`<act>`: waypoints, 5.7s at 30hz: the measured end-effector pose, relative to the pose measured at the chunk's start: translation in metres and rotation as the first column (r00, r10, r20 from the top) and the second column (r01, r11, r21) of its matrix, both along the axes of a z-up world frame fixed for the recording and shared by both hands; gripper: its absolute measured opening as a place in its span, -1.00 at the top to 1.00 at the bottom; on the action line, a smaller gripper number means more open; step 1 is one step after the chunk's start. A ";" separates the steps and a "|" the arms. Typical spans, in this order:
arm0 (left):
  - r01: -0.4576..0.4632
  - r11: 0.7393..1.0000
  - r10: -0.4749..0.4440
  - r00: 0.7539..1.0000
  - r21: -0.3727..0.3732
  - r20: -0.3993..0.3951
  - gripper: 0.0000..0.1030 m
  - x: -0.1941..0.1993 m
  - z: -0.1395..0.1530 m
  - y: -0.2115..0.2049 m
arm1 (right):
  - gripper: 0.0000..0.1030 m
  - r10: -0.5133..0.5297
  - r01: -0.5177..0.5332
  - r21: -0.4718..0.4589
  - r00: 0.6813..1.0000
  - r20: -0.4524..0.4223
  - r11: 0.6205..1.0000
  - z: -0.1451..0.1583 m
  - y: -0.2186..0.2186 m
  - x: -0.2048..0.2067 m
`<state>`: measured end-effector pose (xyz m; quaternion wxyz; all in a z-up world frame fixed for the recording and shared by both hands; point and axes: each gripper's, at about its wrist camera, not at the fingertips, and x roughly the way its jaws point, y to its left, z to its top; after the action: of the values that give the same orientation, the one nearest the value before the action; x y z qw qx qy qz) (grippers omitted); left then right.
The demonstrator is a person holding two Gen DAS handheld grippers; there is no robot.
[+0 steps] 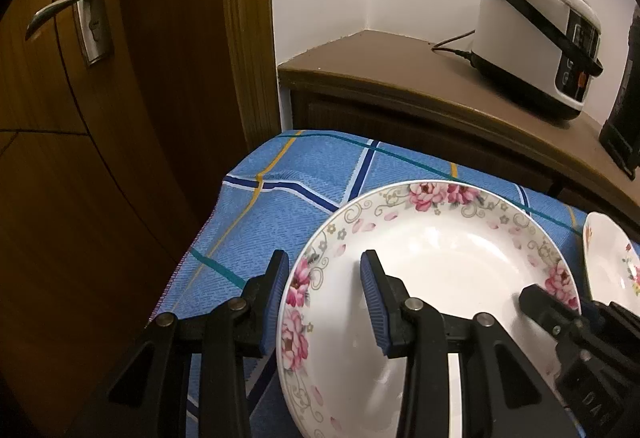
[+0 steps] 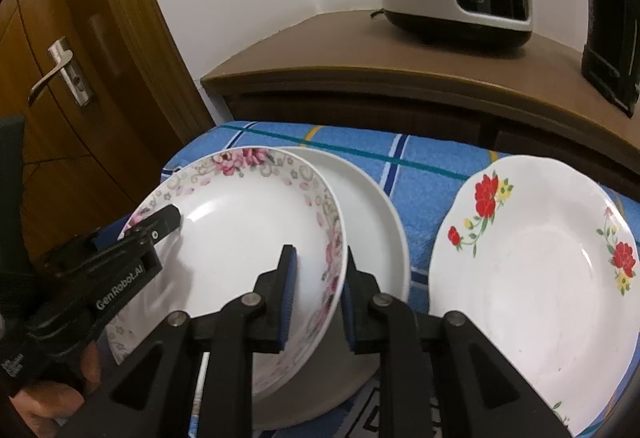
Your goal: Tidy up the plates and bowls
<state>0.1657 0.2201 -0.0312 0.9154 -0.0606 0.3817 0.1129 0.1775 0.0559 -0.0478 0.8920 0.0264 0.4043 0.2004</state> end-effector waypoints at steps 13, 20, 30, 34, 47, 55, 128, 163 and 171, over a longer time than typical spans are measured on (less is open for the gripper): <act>-0.078 0.996 0.077 0.997 0.039 0.030 0.20 -0.003 0.006 0.004 | 0.04 -0.056 0.050 0.055 0.991 0.119 0.997 0.026 -0.015 -0.015; -0.126 0.980 0.120 0.992 0.153 0.050 0.20 -0.013 0.015 -0.004 | 0.04 -0.076 0.067 0.077 0.990 0.121 0.995 0.030 -0.023 -0.016; -0.099 0.978 0.078 0.990 0.186 0.119 0.20 -0.030 0.047 -0.036 | 0.04 -0.154 0.147 0.049 0.968 0.200 0.988 0.042 -0.076 -0.025; -0.032 0.982 0.011 0.993 0.184 0.114 0.20 -0.026 0.051 -0.066 | 0.04 -0.206 0.201 0.046 0.956 0.208 0.978 0.043 -0.105 -0.026; 0.206 0.974 -0.213 0.974 0.090 0.079 0.20 -0.019 0.047 -0.156 | 0.03 -0.354 0.352 0.045 0.919 0.176 0.935 0.035 -0.185 -0.030; 0.305 0.952 -0.306 0.951 0.024 0.039 0.20 -0.003 0.036 -0.181 | -0.03 -0.429 0.427 0.042 0.897 0.103 0.903 0.019 -0.211 -0.030; 0.429 0.896 -0.432 0.902 -0.113 -0.008 0.23 0.034 0.005 -0.179 | 0.57 -0.347 0.348 -0.013 0.937 0.026 0.938 0.003 -0.201 -0.012; 0.371 0.925 -0.368 0.928 -0.085 0.054 0.22 0.002 0.031 -0.139 | 0.58 -0.304 0.299 0.066 0.950 0.077 0.952 0.030 -0.166 -0.028; 0.286 0.957 -0.284 0.957 -0.050 0.053 0.22 -0.014 0.041 -0.091 | 0.56 -0.236 0.228 0.086 0.967 0.096 0.970 0.045 -0.113 -0.027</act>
<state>0.1516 0.1293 0.0094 0.9284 -0.0334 0.3687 -0.0326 0.1502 -0.0573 -0.0029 0.9279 0.0960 0.3430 0.1107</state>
